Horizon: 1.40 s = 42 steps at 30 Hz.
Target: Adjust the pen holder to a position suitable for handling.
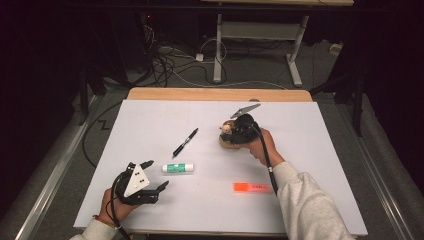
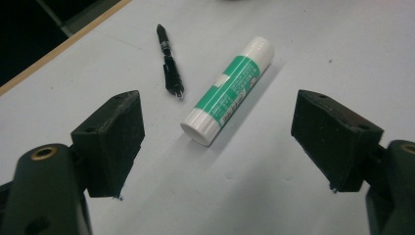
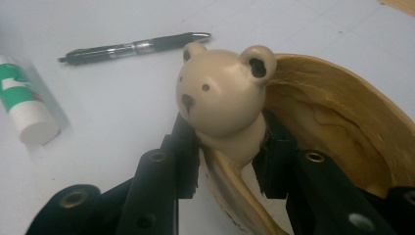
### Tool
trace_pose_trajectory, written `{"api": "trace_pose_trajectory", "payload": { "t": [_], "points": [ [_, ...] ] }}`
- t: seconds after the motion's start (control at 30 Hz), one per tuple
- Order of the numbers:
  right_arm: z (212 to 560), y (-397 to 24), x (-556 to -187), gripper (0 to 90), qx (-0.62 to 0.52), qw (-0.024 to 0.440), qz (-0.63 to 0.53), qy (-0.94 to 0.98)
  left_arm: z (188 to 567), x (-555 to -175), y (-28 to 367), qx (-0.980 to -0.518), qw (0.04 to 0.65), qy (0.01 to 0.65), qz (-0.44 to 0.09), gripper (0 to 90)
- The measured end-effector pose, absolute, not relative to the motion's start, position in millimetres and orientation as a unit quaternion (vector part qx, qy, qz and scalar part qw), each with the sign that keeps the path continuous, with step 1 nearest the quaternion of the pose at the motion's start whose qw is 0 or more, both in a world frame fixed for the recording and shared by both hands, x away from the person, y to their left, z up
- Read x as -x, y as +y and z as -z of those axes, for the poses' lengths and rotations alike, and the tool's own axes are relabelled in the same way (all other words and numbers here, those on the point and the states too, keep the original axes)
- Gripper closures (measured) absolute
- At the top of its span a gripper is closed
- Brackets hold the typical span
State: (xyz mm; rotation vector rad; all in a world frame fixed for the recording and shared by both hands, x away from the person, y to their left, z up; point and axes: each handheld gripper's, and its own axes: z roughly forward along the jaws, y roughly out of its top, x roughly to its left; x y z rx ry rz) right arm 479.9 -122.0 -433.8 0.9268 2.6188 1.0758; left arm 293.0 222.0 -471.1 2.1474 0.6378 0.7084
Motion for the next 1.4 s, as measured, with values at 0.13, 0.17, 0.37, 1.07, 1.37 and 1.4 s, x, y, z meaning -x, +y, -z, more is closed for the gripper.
{"api": "trace_pose_trajectory", "payload": {
  "t": [0.13,0.17,0.37,1.07,1.37,1.4],
  "points": [
    [434.0,-111.5,-476.1,66.8,-0.300,0.078,-0.361,0.880,471.4,-292.9,221.5,-0.844,0.386,0.250,-0.276,19.3],
    [434.1,-105.5,-473.9,66.7,-0.292,0.081,-0.358,0.883,471.5,-292.9,221.4,-0.844,0.385,0.250,-0.277,19.3],
    [434.8,-98.7,-470.8,66.2,-0.288,0.083,-0.358,0.884,471.8,-292.9,221.6,-0.844,0.384,0.252,-0.277,19.3],
    [397.5,-126.5,-426.7,46.9,-0.228,0.194,-0.395,0.869,473.2,-292.3,220.7,-0.845,0.379,0.254,-0.279,19.5],
    [388.9,-156.7,-390.9,44.4,-0.205,0.249,-0.419,0.849,473.0,-292.7,220.1,-0.843,0.380,0.259,-0.281,19.4],
    [388.9,-156.7,-390.9,44.4,-0.205,0.249,-0.419,0.849,473.0,-292.6,220.0,-0.844,0.377,0.257,-0.281,19.4]
  ]
}}
